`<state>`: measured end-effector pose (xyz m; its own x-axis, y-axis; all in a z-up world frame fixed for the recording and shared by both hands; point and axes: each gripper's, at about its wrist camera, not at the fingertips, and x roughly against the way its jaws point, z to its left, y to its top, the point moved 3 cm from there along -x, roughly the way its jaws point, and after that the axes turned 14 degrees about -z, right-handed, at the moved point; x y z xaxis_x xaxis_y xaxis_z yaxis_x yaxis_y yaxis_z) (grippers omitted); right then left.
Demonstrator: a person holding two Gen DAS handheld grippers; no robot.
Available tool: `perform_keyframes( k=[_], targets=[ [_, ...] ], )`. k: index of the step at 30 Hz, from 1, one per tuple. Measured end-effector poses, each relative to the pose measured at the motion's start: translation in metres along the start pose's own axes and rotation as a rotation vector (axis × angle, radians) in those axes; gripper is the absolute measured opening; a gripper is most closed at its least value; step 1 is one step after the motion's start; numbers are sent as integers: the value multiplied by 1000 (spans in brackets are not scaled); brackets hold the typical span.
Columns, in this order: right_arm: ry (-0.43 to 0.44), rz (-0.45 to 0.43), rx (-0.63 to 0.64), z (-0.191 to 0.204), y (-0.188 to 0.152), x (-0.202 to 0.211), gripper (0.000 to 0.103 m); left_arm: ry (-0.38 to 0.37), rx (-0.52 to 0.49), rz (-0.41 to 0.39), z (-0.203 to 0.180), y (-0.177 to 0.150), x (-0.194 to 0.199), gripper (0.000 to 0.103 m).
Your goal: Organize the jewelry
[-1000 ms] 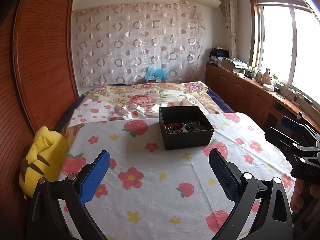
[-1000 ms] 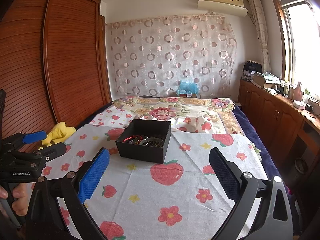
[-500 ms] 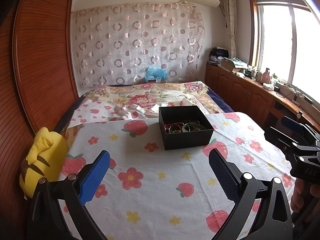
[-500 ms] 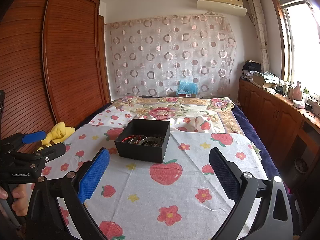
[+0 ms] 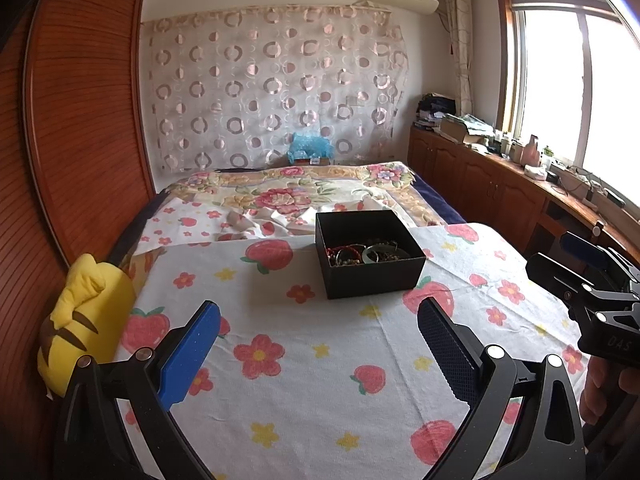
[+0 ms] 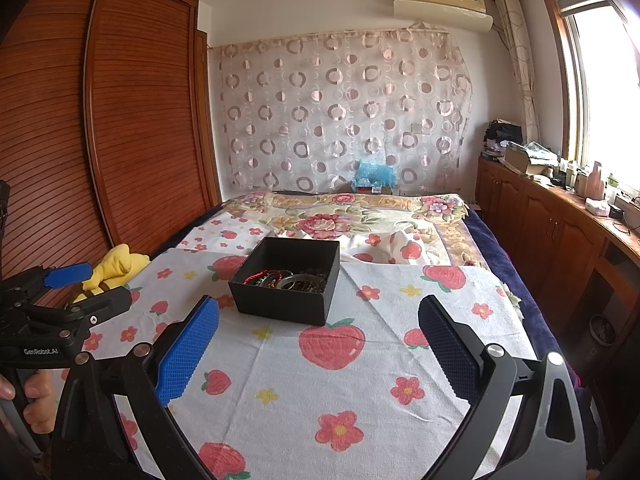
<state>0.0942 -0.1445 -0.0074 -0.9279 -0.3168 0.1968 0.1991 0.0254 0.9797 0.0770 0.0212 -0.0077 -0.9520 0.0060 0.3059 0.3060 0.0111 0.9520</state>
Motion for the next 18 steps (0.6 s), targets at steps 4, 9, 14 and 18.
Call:
perform_keyframes(
  k=[4,9,14,18],
  targets=[
    [-1,-1,1,0,0,0,100,1,-2,-1,0,0,0,95],
    [-1,-1,1,0,0,0,100,-5,2,-1,-1,0,0,95],
    [2,0,0,0,0,0,100,-5,1,-1,-1,0,0,95],
    [1,0,-1,-1,-1,0,100,-4,0,-1,-2,0,0,95]
  ],
)
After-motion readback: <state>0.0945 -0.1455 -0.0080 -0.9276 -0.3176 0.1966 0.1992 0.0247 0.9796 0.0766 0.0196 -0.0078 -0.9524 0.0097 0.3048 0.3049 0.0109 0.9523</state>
